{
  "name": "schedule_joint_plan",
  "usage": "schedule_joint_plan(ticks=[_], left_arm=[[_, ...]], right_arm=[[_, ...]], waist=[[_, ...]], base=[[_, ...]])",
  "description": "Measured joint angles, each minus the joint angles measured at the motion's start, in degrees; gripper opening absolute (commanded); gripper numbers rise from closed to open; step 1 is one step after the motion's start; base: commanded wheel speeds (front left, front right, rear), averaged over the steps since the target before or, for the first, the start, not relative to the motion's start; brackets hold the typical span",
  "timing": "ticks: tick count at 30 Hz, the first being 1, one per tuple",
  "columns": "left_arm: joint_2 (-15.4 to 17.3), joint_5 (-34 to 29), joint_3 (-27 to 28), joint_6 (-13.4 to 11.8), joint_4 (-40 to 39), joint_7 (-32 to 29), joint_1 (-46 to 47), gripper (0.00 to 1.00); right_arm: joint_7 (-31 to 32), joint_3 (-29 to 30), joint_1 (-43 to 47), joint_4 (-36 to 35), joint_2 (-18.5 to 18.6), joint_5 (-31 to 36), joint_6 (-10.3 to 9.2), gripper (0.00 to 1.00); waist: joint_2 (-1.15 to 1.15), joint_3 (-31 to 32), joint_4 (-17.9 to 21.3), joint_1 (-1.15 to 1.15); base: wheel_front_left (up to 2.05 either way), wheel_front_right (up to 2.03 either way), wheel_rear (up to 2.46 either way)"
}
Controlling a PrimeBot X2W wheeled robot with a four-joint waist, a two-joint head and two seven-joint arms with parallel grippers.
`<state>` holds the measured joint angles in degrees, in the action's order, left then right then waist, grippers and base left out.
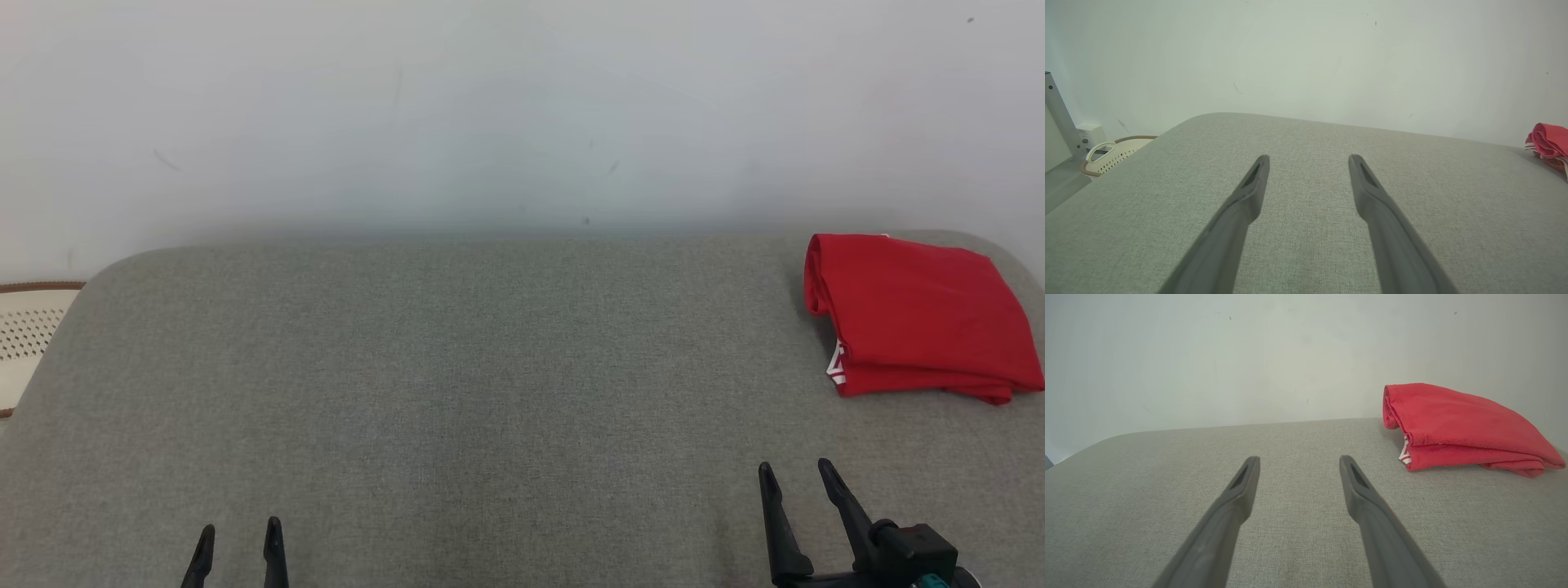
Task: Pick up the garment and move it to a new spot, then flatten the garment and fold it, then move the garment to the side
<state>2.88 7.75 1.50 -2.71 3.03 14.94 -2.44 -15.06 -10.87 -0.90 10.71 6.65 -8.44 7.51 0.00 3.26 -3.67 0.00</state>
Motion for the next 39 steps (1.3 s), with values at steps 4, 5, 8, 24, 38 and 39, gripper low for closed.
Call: schedule_joint_plan(ticks=[4,5,8,24,38,39], left_arm=[[0.00,-0.53,0.20,-0.09,0.09,0.00,-0.02,1.00],[0.01,-0.56,0.27,-0.09,0.11,0.00,-0.02,1.00],[0.01,-0.59,0.40,-0.08,0.23,0.00,-0.01,1.00],[0.01,-0.74,0.47,0.18,0.26,0.00,0.00,1.00],[-0.27,5.77,-0.86,1.16,4.65,-1.00,0.68,0.00],[-0.29,7.24,-1.27,1.19,4.97,-0.99,1.03,0.00]], right_arm=[[0.25,0.20,0.03,-0.04,-0.10,0.01,0.00,1.00],[0.26,0.22,0.03,-0.07,-0.13,0.04,0.00,1.00],[0.41,0.26,0.03,-0.07,-0.29,0.19,0.00,1.00],[0.43,0.68,0.04,0.02,-0.78,0.33,0.00,1.00],[3.66,3.75,0.41,3.69,-0.85,-5.05,0.00,0.00],[4.20,4.31,0.05,3.87,-0.81,-6.02,0.00,0.00]], waist=[[0.00,0.03,0.38,0.00],[0.00,0.03,0.46,0.00],[0.00,0.04,0.65,0.00],[0.00,0.03,0.60,0.00],[0.00,-0.31,0.65,0.00],[0.00,-0.34,0.67,0.00]], base=[[0.00,0.00,0.00],[0.00,0.00,0.00],[0.00,0.00,0.00],[0.00,0.00,0.00],[0.00,0.00,0.00],[0.00,0.00,0.00]])
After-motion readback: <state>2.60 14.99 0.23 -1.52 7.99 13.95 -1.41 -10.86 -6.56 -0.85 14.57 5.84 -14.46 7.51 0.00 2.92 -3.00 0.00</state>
